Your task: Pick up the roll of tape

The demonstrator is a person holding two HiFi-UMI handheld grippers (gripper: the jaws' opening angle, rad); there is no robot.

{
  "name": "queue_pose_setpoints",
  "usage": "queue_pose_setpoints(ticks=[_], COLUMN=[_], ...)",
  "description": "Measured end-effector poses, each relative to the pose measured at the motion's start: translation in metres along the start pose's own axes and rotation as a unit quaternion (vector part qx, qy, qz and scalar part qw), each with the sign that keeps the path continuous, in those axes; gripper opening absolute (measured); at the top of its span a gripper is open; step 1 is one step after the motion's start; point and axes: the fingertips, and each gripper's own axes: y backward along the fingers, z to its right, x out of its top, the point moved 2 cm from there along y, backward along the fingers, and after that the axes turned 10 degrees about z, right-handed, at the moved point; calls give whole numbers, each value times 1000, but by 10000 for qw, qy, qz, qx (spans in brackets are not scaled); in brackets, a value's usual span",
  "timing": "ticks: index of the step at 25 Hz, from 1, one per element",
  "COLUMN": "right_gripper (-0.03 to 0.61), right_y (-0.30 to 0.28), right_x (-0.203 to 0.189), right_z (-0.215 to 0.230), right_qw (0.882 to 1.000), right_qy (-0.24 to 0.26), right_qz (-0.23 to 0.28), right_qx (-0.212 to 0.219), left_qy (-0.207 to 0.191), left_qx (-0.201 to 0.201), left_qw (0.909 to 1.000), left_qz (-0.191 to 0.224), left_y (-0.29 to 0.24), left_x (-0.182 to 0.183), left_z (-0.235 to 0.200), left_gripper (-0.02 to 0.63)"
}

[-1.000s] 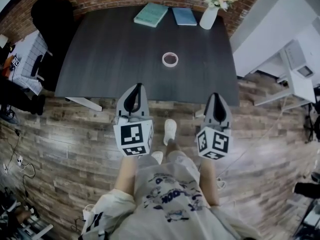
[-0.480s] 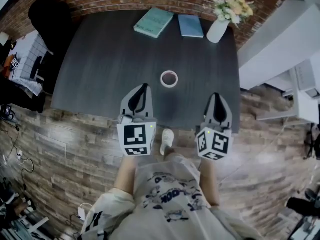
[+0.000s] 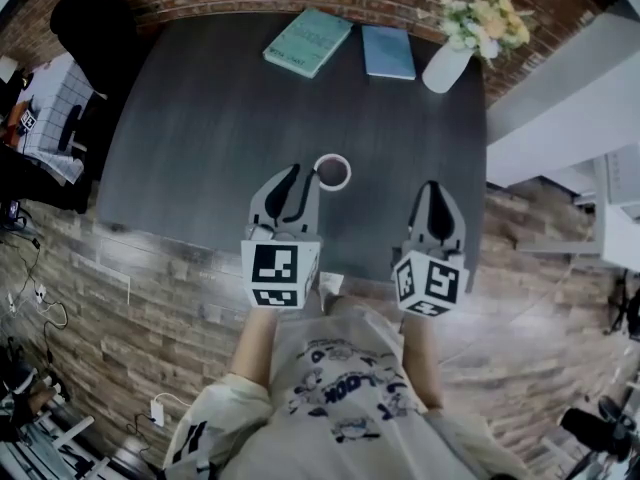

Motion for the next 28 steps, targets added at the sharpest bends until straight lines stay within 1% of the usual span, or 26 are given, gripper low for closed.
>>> queue_pose_setpoints(ticks=[2, 5, 8, 11, 14, 16, 20, 24, 28], right_gripper=[9, 9, 9, 9, 9, 9, 9, 9, 9], right_y=[-6, -13, -21, -26, -30, -36, -38, -37, -48], right_x=[-5, -13, -21, -34, -43, -48, -69, -91, -110], right_z=[1, 4, 5, 7, 8, 6, 7, 8, -1], right_qw=[10000, 9998, 9996, 9990, 9982, 9977, 9950, 9913, 9895], right_qy=[-51, -160, -128, -149, -146, -93, -151, -86, 29], right_qz=[-63, -139, -261, -410, -561, -662, -925, -1250, -1423], right_qx=[9, -11, 32, -77, -158, -129, -336, -402, -263], left_qy=[-4, -51, -56, 8, -30, -81, -113, -100, -62], left_qx=[-57, -206, -401, -624, -851, -1020, -1347, -1621, -1836], left_qw=[9999, 9986, 9959, 9918, 9851, 9796, 9663, 9470, 9286], left_qz=[-157, -481, -806, -1119, -1493, -1728, -2191, -2773, -3223], left_y=[-7, -18, -31, -44, -57, -65, -77, -82, -92], left_x=[-5, -17, -32, -50, -71, -84, -116, -155, -191], left_z=[2, 7, 12, 15, 18, 19, 22, 27, 26], left_gripper=[85, 95, 116, 128, 150, 163, 169, 175, 175])
